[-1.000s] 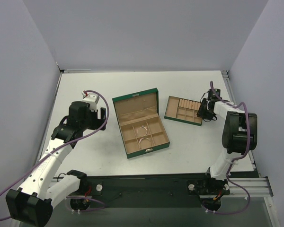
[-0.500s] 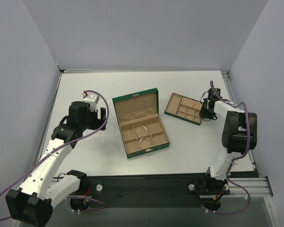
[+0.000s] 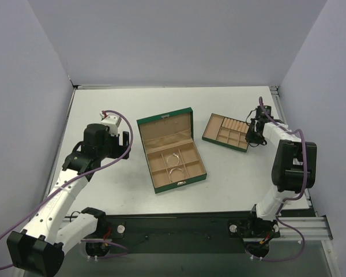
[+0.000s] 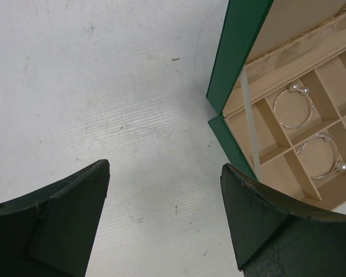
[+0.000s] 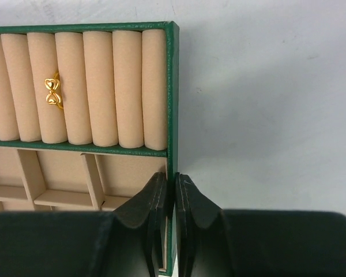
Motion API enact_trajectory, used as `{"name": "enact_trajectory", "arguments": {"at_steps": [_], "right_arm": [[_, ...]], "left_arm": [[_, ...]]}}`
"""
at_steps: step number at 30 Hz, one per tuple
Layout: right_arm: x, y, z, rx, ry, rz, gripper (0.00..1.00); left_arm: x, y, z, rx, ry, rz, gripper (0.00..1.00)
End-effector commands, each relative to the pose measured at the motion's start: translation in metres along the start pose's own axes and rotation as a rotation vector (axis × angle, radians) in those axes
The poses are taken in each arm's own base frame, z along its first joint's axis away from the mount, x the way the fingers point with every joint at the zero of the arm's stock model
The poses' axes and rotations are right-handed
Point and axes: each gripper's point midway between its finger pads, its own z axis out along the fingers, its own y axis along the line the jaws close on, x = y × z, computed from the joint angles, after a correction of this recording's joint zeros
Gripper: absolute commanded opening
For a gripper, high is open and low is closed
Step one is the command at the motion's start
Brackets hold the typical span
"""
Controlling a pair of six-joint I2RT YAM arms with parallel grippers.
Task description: Organize the mixed jewelry
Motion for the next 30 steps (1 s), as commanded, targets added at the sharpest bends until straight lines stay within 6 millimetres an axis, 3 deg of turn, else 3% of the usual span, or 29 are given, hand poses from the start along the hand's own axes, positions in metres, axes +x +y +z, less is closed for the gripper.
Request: {"name": "enact_trajectory", "arguments": {"at_steps": [1, 10, 14, 30], "right_arm": [[-0.018, -0.004, -0.034, 0.003, -0.074, 0.031, 0.00], [-0.013, -0.021, -0.061, 0.043, -0.115, 0.078, 0.00], [-0.012, -0.026, -0.085, 0.041, -0.159, 0.100, 0.00], [0.021, -0.038, -0.145, 0.002, -0.214, 0.146, 0.00]], "left_arm": [[-0.014, -0.005, -0.005, 0.033, -0.056, 0.007, 0.88], [-0.015, -0.007, -0.007, 0.043, -0.064, 0.007, 0.88], [-0.016, -0.007, -0.008, 0.044, -0.068, 0.006, 0.88], [-0.016, -0.011, -0.007, 0.063, -0.061, 0.006, 0.88]]}}
